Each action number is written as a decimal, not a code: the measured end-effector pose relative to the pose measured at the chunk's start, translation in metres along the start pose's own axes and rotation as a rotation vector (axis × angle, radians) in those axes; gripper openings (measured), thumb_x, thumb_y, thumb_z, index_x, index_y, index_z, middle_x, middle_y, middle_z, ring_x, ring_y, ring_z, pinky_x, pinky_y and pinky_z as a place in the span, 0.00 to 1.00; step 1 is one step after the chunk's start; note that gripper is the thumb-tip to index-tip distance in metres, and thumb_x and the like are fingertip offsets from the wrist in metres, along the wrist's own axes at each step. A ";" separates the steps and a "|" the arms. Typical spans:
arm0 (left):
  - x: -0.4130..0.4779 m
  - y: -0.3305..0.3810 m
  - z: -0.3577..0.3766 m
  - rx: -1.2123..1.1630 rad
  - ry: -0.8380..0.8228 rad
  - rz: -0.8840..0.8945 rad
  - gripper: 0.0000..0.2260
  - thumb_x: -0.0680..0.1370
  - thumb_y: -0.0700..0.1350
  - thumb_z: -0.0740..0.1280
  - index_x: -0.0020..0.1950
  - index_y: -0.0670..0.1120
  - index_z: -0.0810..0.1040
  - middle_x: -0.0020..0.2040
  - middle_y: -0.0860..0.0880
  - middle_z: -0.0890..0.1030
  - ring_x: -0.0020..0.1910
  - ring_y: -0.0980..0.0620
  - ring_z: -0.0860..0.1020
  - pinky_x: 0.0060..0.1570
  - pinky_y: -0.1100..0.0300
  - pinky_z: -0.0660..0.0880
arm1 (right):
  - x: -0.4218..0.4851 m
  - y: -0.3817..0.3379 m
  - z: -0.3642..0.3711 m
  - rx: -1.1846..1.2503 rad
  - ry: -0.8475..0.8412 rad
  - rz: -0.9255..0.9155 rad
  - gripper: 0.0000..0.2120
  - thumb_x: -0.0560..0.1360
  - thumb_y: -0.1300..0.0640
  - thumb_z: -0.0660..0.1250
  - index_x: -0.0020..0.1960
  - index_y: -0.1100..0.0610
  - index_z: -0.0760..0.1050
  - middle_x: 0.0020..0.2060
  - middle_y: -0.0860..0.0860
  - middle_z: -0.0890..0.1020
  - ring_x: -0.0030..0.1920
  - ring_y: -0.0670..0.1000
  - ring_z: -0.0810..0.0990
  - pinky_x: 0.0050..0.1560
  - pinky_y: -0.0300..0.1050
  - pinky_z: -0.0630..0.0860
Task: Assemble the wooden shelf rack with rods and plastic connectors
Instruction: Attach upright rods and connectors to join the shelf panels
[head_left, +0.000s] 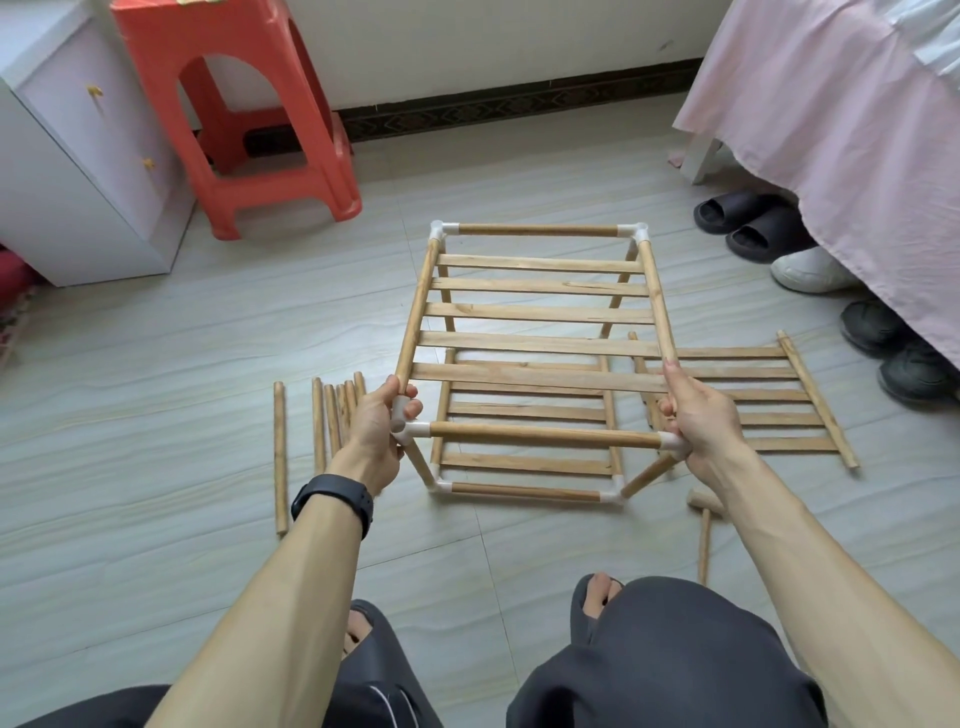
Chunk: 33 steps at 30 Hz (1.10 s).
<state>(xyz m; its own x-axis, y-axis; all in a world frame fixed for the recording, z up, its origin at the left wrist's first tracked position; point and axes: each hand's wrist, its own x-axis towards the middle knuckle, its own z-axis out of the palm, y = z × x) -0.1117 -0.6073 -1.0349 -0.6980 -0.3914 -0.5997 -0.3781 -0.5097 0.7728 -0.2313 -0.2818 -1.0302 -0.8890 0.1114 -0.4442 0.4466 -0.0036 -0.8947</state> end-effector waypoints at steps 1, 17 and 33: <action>0.000 0.000 0.001 -0.018 -0.003 -0.012 0.16 0.85 0.54 0.56 0.43 0.50 0.75 0.27 0.56 0.72 0.22 0.59 0.64 0.33 0.61 0.58 | 0.000 -0.003 -0.001 -0.033 -0.007 0.003 0.19 0.73 0.34 0.71 0.51 0.50 0.82 0.24 0.43 0.74 0.22 0.41 0.64 0.20 0.35 0.64; 0.004 -0.012 0.002 -0.022 0.026 0.029 0.20 0.81 0.63 0.62 0.43 0.51 0.86 0.26 0.55 0.72 0.26 0.58 0.66 0.35 0.60 0.60 | 0.007 -0.008 -0.004 -0.084 -0.062 0.010 0.21 0.75 0.34 0.69 0.52 0.52 0.83 0.32 0.45 0.78 0.25 0.41 0.71 0.27 0.36 0.71; 0.010 -0.013 0.003 0.244 0.023 0.112 0.21 0.81 0.67 0.57 0.52 0.57 0.85 0.27 0.57 0.65 0.29 0.56 0.59 0.37 0.56 0.57 | 0.015 -0.007 -0.019 0.348 -0.311 0.119 0.07 0.83 0.51 0.64 0.51 0.54 0.77 0.40 0.47 0.79 0.24 0.42 0.70 0.20 0.30 0.63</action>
<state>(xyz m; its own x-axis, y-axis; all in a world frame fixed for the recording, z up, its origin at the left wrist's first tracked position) -0.1150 -0.6022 -1.0504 -0.7309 -0.4533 -0.5102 -0.4370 -0.2634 0.8600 -0.2457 -0.2613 -1.0298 -0.8455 -0.2120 -0.4900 0.5339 -0.3370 -0.7755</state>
